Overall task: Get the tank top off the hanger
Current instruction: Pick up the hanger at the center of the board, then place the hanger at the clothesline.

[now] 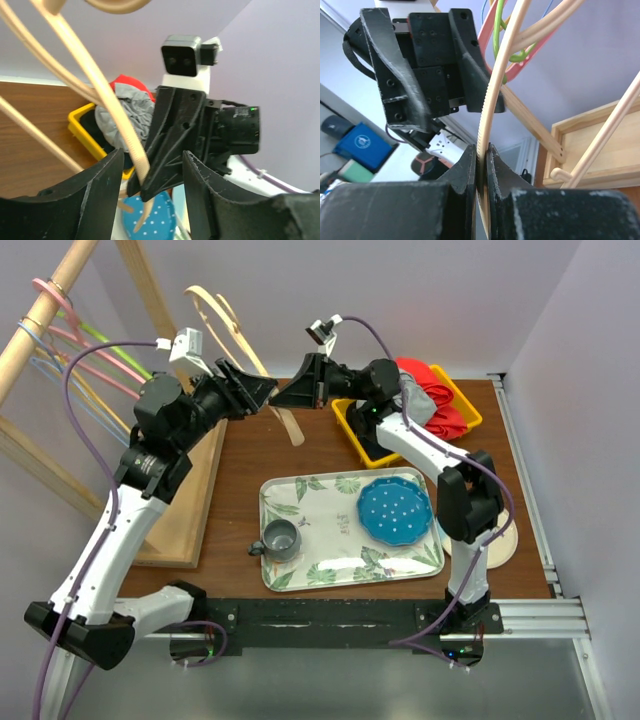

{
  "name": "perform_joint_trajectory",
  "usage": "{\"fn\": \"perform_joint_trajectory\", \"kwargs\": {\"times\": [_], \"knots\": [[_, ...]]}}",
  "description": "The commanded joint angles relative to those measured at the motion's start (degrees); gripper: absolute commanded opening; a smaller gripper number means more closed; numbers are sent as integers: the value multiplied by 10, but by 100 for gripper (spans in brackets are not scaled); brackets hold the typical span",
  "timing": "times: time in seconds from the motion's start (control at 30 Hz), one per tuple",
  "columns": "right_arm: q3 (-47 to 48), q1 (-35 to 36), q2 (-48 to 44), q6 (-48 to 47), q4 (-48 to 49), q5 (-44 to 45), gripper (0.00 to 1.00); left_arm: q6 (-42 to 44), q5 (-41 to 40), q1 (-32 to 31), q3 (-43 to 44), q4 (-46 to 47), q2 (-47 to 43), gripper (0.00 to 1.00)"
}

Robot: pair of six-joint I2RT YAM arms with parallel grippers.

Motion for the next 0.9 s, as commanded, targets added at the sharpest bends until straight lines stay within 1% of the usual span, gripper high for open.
{"fn": "perform_joint_trajectory", "kwargs": {"times": [0.0,0.13,0.3,0.4,0.43,0.5,0.53,0.6,0.63,0.67,0.7,0.73,0.77,0.8,0.83,0.87], "knots": [[3,-1,-2,73,113,-8,0,-50,43,1,-21,80,2,53],[1,-1,-5,76,117,-2,0,-64,45,1,-24,84,12,49],[5,-2,0,81,117,5,0,-91,34,1,-55,119,4,44],[6,-1,4,92,127,6,0,-102,29,1,-65,121,5,41],[6,-1,4,94,130,9,0,-106,28,1,-66,141,6,36],[5,0,4,99,132,12,0,-110,25,1,-72,147,8,31],[6,0,3,99,132,14,0,-116,25,1,-74,155,9,17],[5,-1,2,94,119,16,1,-125,16,1,-77,159,10,0],[-2,-1,-1,89,111,18,5,-134,12,1,-76,164,12,0],[-8,-1,-6,77,104,25,18,-135,-6,1,-73,167,12,0],[-16,-1,-9,72,92,28,28,-136,-21,1,-68,167,13,0],[-36,-2,-21,66,86,34,44,-139,-35,1,-57,164,17,0],[-48,-3,-29,51,79,43,51,-145,-70,2,-50,160,20,0],[-60,-8,-36,41,64,48,60,-151,-87,3,-43,156,24,0],[-84,-9,-46,32,53,52,66,-165,-99,5,-27,152,34,0],[-95,-14,-64,12,43,58,75,-175,-117,6,-19,151,41,0]]}}
